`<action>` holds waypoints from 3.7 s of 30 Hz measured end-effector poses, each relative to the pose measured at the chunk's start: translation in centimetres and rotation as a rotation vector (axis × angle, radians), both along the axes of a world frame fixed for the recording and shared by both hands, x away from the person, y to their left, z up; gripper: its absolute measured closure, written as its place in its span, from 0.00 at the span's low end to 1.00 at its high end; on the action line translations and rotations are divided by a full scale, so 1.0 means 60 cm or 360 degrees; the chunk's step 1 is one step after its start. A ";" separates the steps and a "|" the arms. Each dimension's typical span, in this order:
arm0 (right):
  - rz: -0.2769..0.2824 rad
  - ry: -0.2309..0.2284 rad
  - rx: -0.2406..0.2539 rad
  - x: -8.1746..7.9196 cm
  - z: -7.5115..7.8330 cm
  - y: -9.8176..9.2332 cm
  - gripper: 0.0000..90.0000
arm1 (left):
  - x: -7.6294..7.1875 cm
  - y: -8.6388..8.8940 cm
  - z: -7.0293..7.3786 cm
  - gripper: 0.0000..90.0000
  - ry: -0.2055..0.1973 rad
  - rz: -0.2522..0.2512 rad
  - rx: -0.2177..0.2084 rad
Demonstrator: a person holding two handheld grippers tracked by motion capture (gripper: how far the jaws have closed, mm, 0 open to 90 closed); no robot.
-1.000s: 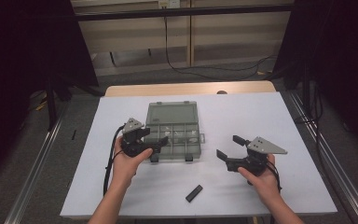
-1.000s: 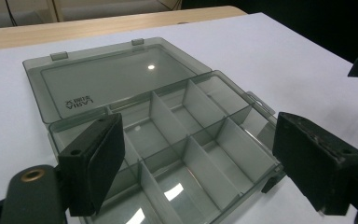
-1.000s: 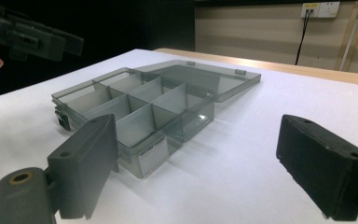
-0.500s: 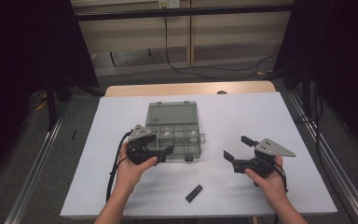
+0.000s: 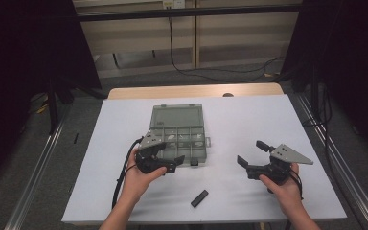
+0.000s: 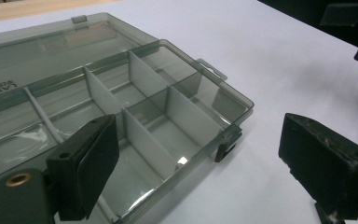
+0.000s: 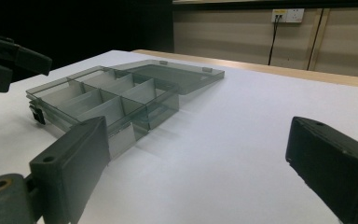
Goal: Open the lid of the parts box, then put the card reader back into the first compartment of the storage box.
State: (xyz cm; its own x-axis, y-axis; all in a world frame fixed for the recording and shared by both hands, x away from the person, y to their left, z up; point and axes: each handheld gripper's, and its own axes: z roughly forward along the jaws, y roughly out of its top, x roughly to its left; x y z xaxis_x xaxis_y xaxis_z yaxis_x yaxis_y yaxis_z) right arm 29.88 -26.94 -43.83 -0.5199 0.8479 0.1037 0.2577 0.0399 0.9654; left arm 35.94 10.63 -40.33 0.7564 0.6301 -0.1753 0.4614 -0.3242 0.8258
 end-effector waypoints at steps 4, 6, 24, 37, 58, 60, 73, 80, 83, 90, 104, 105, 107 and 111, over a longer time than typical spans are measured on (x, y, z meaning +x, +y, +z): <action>-0.0006 -0.0006 -0.0012 -0.001 0.001 -0.004 0.06 | -0.005 -0.003 -0.002 0.13 0.0011 -0.0026 -0.0005; 0.0002 -0.0019 -0.0030 -0.004 0.001 -0.005 0.05 | -0.008 -0.004 -0.001 0.13 0.0006 -0.0043 -0.0005; -0.0100 -0.0044 -0.0013 -0.021 0.002 -0.030 0.03 | -0.025 -0.016 -0.008 0.12 0.0014 -0.0142 0.0021; -0.0105 -0.0046 -0.0038 -0.032 -0.007 -0.037 0.02 | -0.039 -0.031 -0.019 0.08 0.0062 -0.0242 0.0049; -0.0121 -0.0064 -0.0002 -0.031 -0.004 -0.041 0.02 | -0.060 -0.055 -0.032 0.08 0.0090 -0.0351 0.0117; -0.0121 -0.0065 -0.0001 -0.032 -0.004 -0.042 0.02 | -0.061 -0.058 -0.032 0.08 0.0090 -0.0360 0.0117; -0.0118 -0.0063 -0.0010 -0.036 -0.005 -0.042 0.03 | -0.066 -0.068 -0.035 0.08 0.0117 -0.0413 0.0145; -0.0117 -0.0067 -0.0011 -0.035 -0.005 -0.042 0.03 | -0.069 -0.072 -0.040 0.09 0.0119 -0.0431 0.0175; -0.0117 -0.0065 -0.0009 -0.034 -0.005 -0.042 0.03 | -0.072 -0.075 -0.045 0.09 0.0122 -0.0441 0.0190; -0.0119 -0.0068 -0.0010 -0.035 -0.006 -0.043 0.04 | -0.076 -0.083 -0.054 0.10 0.0139 -0.0479 0.0230; -0.0116 -0.0065 -0.0018 -0.035 -0.006 -0.042 0.04 | -0.089 -0.096 -0.067 0.24 0.0081 -0.0561 0.0315; -0.0115 -0.0065 -0.0016 -0.035 -0.006 -0.043 0.05 | -0.091 -0.097 -0.067 0.27 0.0077 -0.0564 0.0329; -0.0116 -0.0065 -0.0020 -0.035 -0.005 -0.043 0.05 | -0.095 -0.099 -0.069 0.29 0.0086 -0.0571 0.0321; -0.0111 -0.0066 -0.0019 -0.035 -0.005 -0.043 0.05 | -0.099 -0.101 -0.074 0.34 0.0095 -0.0612 0.0349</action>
